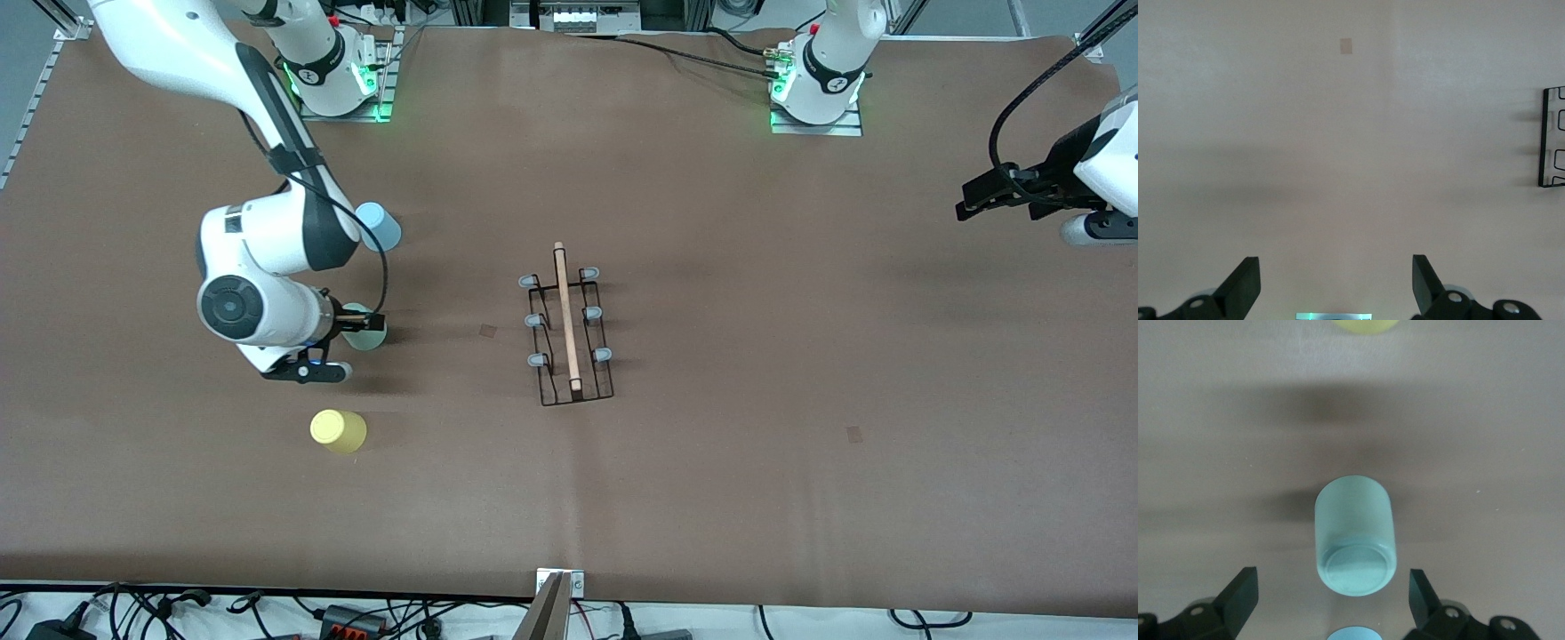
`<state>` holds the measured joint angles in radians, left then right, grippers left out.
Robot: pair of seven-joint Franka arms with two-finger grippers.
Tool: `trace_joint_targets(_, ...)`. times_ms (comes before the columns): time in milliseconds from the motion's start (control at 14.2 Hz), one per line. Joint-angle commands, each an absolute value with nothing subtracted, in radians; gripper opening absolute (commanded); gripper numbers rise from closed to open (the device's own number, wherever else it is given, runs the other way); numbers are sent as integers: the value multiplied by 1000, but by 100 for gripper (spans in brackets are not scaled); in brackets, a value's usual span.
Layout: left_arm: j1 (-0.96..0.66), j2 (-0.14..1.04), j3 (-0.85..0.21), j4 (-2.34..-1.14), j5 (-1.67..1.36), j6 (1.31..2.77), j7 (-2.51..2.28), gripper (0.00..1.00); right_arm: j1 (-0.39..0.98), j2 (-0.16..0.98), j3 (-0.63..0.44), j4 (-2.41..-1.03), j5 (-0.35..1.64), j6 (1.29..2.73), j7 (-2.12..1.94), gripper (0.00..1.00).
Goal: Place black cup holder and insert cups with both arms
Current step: 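Close the right gripper around the teal cup and lift it, then carry the teal cup with the right gripper over the wire rack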
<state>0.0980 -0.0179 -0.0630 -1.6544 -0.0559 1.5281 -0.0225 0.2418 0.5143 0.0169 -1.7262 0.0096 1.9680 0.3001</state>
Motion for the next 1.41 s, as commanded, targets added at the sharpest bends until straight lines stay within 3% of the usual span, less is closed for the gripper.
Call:
trace_joint_targets(0,103,-8,-61,-1632,-47,1514,-23,100,233,496,5,-1766,25,1957,311,100)
trace_joint_targets(773,103,-8,-71,-1632,-46,1508,-23,100,222,568,9,-1773,63,2023,310,100)
trace_joint_targets(843,103,-8,-71,-1631,-46,1508,-23,100,222,568,9,-1773,63,2017,310,89)
trace_joint_targets(914,104,-8,-71,-1631,-46,1508,-23,100,221,563,9,-1773,63,2014,301,58)
trace_joint_targets(984,103,-8,-71,-1632,-46,1508,-23,100,213,557,9,-1766,63,2010,285,35)
trace_joint_targets(1124,103,-8,-69,-1632,-46,1508,-23,100,212,517,9,-1721,63,1942,265,23)
trace_joint_targets(1335,103,-8,-71,-1631,-46,1508,-23,100,236,462,43,-1530,115,1752,279,23)
